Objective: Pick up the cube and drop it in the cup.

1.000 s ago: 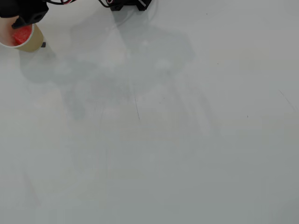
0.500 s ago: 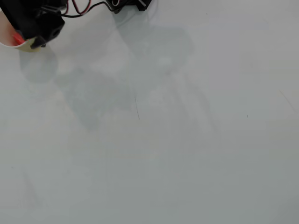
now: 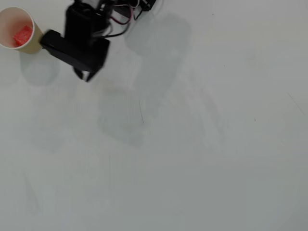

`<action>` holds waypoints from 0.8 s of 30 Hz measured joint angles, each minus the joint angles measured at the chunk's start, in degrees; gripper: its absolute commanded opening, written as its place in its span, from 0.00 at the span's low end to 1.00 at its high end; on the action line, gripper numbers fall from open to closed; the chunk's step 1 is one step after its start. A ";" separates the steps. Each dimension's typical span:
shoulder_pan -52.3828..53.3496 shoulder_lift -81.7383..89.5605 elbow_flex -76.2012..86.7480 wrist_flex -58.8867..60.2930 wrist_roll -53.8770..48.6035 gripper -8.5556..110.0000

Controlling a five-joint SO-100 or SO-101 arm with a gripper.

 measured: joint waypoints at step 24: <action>-33.57 32.52 32.61 -0.35 -0.09 0.07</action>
